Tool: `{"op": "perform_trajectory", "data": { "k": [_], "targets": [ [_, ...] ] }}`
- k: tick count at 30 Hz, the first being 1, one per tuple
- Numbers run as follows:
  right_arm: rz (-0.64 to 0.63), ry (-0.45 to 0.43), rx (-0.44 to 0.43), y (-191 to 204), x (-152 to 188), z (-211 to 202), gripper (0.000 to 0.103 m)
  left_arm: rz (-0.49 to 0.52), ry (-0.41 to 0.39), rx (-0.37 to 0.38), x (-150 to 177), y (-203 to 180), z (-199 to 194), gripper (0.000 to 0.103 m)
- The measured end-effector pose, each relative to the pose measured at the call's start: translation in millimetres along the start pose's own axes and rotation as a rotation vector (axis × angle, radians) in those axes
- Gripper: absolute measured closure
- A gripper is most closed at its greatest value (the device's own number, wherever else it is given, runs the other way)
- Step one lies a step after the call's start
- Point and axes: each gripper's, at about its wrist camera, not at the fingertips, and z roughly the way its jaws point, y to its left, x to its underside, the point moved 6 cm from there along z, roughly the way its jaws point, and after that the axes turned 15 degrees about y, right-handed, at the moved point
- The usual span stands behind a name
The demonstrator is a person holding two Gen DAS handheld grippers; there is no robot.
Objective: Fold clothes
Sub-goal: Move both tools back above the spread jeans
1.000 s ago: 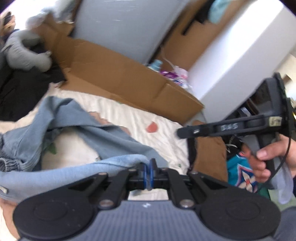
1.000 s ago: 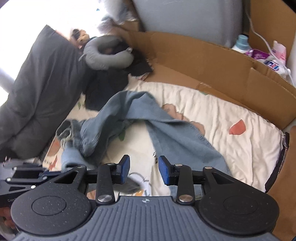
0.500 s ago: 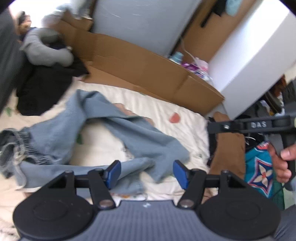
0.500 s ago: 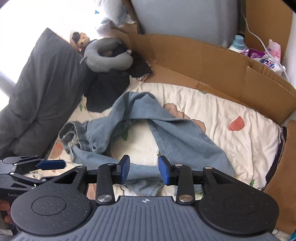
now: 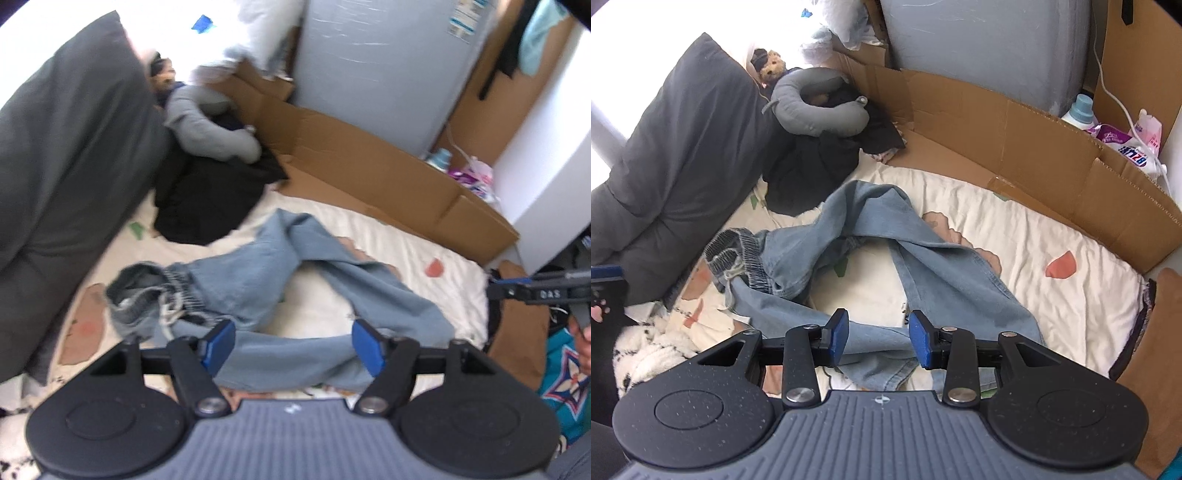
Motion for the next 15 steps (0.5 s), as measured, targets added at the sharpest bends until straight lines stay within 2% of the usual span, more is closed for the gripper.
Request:
{"op": "perform_trajectory", "data": {
  "k": [6,15],
  "targets": [
    [-0.025,0.005,0.000,19.3,-15.8,14.0,0.057,-0.044,0.015,-0.025,-2.8,27.3,14.6,0.026],
    [-0.046,-0.020,-0.003,38.8,-38.7,41.5,0.057,-0.156,0.043,-0.008,-7.8,80.7,66.2,0.025]
  ]
}}
